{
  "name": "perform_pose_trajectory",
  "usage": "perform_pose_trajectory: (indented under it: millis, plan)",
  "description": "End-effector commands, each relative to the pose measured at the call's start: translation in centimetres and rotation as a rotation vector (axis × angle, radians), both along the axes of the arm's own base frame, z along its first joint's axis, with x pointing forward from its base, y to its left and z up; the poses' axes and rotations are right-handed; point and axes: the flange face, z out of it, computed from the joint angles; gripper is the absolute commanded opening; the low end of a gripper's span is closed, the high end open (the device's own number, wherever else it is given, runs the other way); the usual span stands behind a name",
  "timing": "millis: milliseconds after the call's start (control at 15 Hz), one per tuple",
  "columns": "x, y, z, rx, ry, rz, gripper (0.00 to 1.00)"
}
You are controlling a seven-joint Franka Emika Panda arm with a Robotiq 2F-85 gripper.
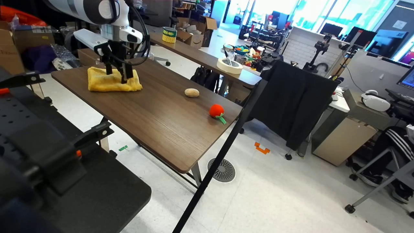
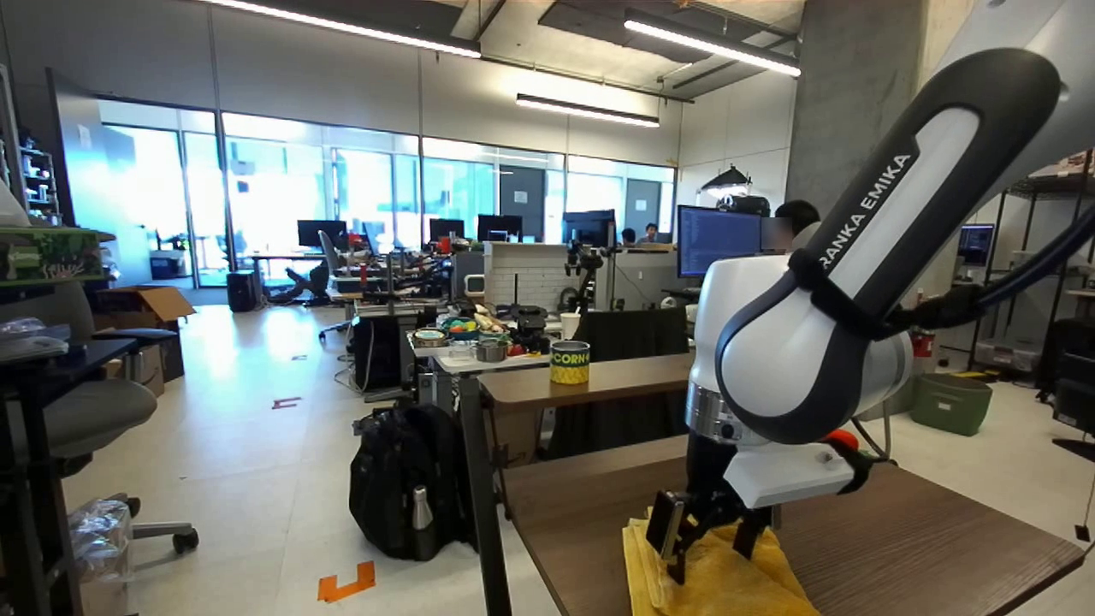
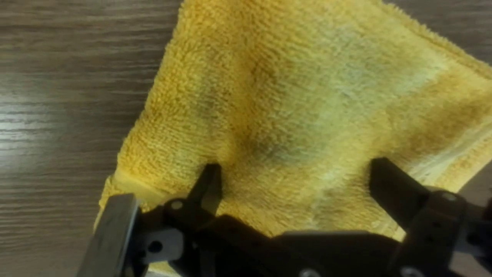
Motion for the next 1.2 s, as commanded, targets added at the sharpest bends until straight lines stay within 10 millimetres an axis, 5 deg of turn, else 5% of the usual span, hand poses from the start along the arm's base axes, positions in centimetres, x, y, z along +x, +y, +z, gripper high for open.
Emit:
perform_pose_trajectory:
  millis: [0, 200, 467, 733, 1133]
  plan:
    - [3.2, -4.8, -4.3, -0.062, -0.003, -0.173, 1.0]
    - [6.8, -10.2, -5.2, -0.057, -0.045, -0.338, 1.0]
    - [11.1, -12.3, -4.0, -0.021, -0.129, -0.552, 1.0]
    - [13.0, -8.6, -5.0, -0.013, -0.141, -0.614, 1.0]
    - [13.8, 0.8, -5.2, -0.003, -0.117, -0.572, 1.0]
